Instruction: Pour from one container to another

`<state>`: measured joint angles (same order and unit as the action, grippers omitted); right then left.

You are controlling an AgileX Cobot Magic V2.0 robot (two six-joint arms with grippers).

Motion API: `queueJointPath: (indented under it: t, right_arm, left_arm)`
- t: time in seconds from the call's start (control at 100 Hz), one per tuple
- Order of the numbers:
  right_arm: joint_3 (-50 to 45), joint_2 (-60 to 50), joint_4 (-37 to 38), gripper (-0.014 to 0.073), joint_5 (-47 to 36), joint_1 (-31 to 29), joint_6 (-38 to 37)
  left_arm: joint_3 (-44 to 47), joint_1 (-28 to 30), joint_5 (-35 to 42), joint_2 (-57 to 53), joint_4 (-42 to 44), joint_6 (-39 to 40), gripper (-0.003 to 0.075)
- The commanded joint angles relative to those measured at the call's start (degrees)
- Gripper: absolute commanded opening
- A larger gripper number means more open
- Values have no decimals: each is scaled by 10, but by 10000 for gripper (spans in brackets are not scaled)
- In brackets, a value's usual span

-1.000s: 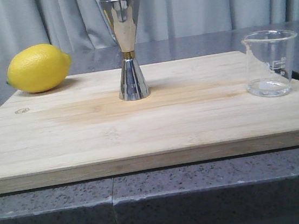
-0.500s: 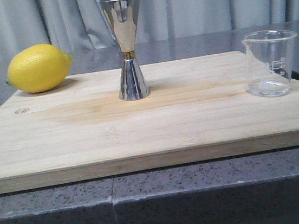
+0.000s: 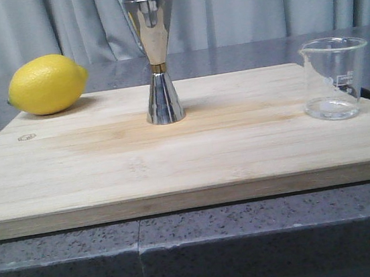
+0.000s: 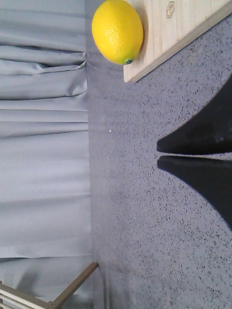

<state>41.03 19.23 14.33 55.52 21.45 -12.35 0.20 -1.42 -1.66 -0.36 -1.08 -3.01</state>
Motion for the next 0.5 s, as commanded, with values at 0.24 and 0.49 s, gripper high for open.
queueJointPath:
  t: [0.24, 0.49]
  right_arm:
    - [7, -41, 18, -71, -49, -88, -1]
    - [-144, -112, -5, -71, -269, -178, -1]
  left_arm:
    - [2, 2, 43, -15, -5, 2, -19]
    - [2, 2, 43, -15, -5, 2, -19]
